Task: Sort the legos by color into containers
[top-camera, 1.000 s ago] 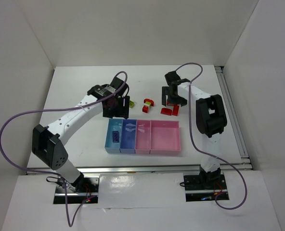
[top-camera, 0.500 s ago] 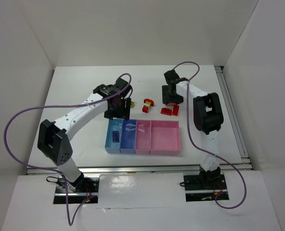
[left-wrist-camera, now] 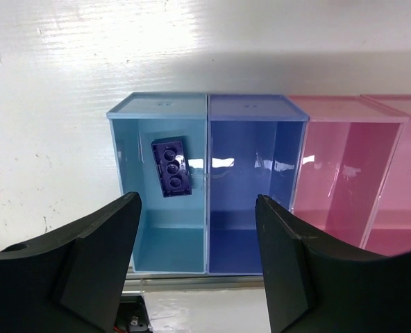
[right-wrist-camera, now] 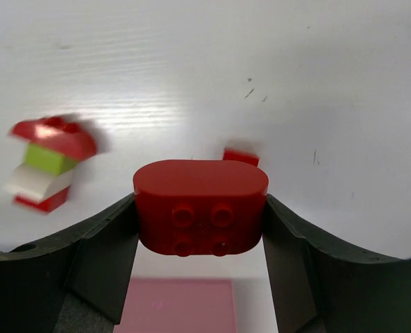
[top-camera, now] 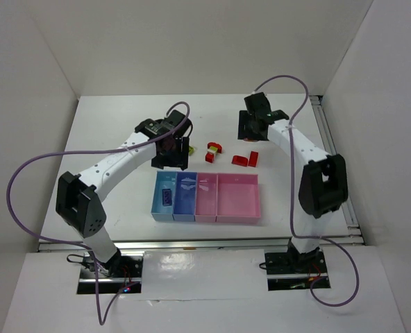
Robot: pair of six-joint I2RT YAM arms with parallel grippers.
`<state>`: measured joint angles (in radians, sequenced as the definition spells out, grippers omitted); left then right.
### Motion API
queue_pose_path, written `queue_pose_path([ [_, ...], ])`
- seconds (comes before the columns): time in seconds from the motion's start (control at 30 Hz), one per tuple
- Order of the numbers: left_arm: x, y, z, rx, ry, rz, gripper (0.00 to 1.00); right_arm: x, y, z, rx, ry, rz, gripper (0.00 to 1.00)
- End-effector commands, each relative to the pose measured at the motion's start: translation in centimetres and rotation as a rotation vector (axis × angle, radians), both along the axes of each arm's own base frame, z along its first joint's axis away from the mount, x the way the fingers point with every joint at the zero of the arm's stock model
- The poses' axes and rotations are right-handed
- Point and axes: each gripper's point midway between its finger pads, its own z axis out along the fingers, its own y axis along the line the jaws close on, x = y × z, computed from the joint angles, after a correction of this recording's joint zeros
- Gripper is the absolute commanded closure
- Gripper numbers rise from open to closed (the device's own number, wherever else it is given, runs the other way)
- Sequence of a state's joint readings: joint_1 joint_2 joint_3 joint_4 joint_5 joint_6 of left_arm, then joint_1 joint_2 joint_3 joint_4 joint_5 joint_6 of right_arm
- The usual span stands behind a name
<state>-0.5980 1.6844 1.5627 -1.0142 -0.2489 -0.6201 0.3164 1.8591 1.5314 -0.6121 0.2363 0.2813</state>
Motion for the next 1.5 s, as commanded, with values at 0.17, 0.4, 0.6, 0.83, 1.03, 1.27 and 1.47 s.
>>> queue_pose_path([
  [0.17,1.6,1.7,2.1,-0.034,-0.052,0.123,0.22,-12.5,6.4,5.6,0.06,-0.04,0.14,0.39],
  [0.4,1.9,1.9,2.0,-0.031,-0.047,0.105,0.22,-20.2,6.9,3.6,0.08,0.039,0.155,0.36],
  [0.6,2.1,1.0,1.7,-0.059,-0.028,0.091,0.22,-22.1,7.8,2.1,0.078,0.103,0.176,0.03],
  [0.83,2.6,0.6,1.9,-0.063,-0.032,0.071,0.22,-16.8,5.0,4.3,-0.023,-0.007,0.031,0.08],
  [1.03,2.9,0.7,1.8,-0.051,-0.035,0.065,0.22,-8.9,0.0,3.7,0.11,0.004,-0.182,0.22],
  [1.27,3.3,0.1,0.9,-0.05,-0.01,0.048,0.22,-2.4,-1.2,-2.8,0.145,0.087,-0.222,0.17],
  [1.47,3.4,0.0,0.6,-0.045,-0.002,0.049,0.22,-0.6,-1.3,-5.0,0.196,0.086,-0.235,0.19],
])
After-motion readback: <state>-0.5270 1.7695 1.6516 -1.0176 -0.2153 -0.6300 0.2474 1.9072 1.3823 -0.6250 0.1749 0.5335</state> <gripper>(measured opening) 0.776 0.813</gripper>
